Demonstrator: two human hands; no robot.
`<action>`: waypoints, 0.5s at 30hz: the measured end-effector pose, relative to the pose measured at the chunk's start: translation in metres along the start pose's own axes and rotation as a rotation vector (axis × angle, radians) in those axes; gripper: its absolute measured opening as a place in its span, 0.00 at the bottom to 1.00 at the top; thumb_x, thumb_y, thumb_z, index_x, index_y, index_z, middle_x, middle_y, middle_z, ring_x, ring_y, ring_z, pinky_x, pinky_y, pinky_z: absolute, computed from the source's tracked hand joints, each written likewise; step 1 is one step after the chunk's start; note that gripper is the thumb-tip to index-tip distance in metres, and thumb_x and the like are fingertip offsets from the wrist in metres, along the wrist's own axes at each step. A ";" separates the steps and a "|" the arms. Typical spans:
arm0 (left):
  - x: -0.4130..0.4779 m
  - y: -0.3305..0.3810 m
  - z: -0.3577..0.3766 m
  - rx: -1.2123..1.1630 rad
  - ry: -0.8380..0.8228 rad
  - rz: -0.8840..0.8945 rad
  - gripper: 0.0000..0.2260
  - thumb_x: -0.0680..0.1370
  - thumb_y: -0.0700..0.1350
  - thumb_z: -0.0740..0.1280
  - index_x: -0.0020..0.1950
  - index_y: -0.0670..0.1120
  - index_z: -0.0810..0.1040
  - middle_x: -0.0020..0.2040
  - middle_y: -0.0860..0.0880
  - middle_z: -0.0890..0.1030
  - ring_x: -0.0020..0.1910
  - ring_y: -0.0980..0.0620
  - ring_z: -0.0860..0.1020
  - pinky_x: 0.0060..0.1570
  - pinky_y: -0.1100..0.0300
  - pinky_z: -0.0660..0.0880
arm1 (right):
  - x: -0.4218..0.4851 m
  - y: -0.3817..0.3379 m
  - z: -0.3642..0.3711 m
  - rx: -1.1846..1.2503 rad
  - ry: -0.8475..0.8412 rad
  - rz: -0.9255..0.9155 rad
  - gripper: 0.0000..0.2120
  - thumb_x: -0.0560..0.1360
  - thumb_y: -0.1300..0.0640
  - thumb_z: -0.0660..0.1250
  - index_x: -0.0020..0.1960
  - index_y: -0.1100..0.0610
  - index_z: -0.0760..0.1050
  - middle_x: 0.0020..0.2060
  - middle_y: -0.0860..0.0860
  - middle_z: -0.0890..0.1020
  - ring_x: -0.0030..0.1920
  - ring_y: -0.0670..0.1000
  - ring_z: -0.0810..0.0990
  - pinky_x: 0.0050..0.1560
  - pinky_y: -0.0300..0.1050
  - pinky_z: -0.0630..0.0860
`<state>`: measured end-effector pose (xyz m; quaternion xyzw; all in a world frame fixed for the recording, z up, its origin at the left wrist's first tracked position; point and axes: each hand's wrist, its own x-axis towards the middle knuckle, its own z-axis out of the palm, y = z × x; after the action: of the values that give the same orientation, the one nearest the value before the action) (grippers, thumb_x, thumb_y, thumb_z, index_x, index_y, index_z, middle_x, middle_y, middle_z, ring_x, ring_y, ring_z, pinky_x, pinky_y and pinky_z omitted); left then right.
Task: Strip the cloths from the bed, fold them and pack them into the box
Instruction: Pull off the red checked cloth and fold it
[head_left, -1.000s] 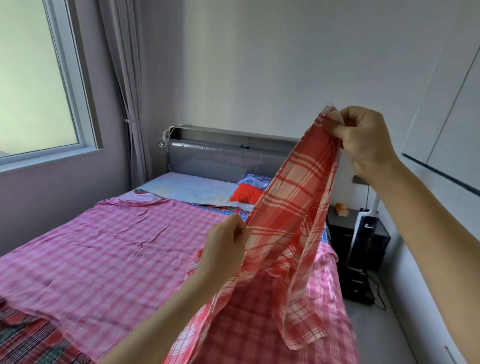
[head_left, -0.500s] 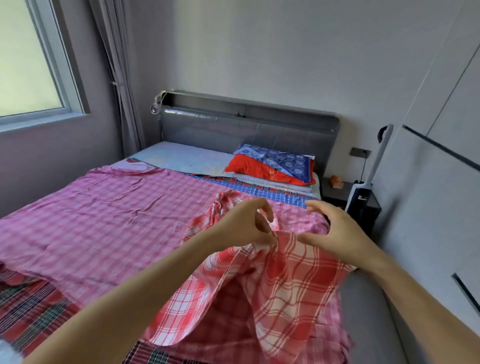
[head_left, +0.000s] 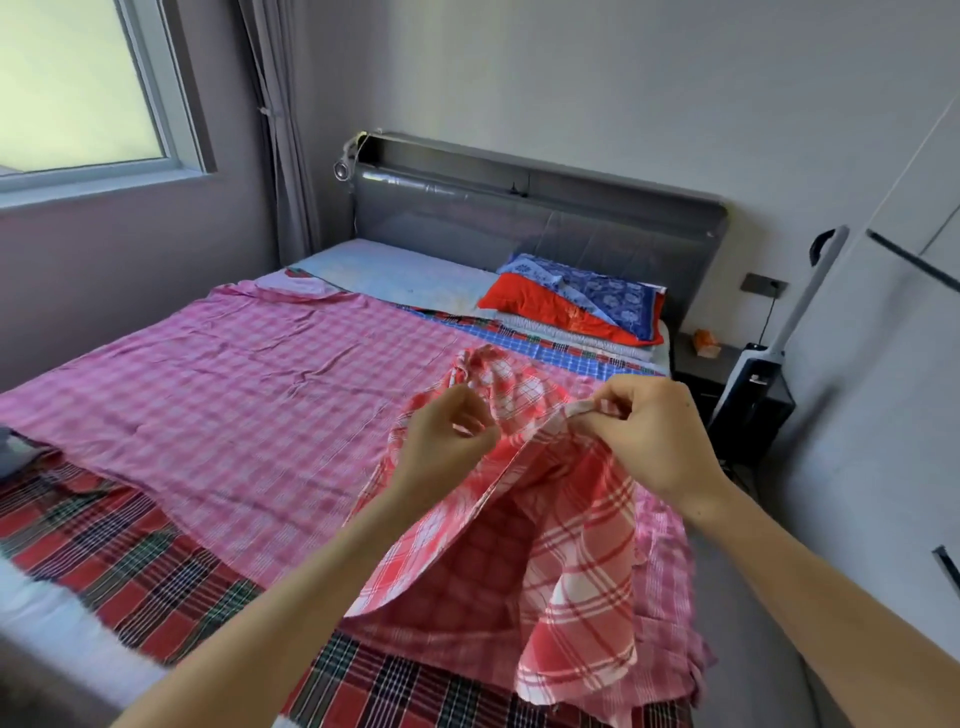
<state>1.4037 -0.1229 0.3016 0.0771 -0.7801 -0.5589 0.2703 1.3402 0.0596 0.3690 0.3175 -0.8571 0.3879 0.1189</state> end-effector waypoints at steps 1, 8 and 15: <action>-0.008 -0.019 -0.001 0.081 0.036 -0.028 0.05 0.64 0.47 0.69 0.34 0.48 0.75 0.34 0.49 0.81 0.33 0.58 0.77 0.35 0.61 0.75 | 0.004 -0.005 -0.001 0.005 0.008 -0.012 0.14 0.68 0.56 0.76 0.32 0.64 0.76 0.24 0.50 0.72 0.27 0.44 0.67 0.30 0.36 0.64; -0.043 -0.103 0.013 0.438 0.084 -0.112 0.16 0.68 0.56 0.74 0.44 0.46 0.74 0.41 0.52 0.77 0.39 0.52 0.75 0.40 0.57 0.72 | 0.031 -0.044 -0.008 0.009 0.066 -0.071 0.13 0.68 0.56 0.76 0.36 0.66 0.79 0.26 0.49 0.76 0.28 0.39 0.72 0.32 0.33 0.69; -0.041 -0.133 0.027 0.234 0.273 -0.448 0.06 0.69 0.34 0.66 0.42 0.43 0.74 0.36 0.49 0.77 0.37 0.46 0.75 0.33 0.57 0.62 | 0.030 -0.074 -0.024 0.062 0.098 -0.018 0.09 0.68 0.55 0.76 0.36 0.61 0.80 0.26 0.49 0.79 0.26 0.40 0.72 0.28 0.30 0.67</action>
<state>1.4001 -0.1314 0.1598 0.3529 -0.7590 -0.4955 0.2319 1.3633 0.0269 0.4417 0.3095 -0.8348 0.4283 0.1546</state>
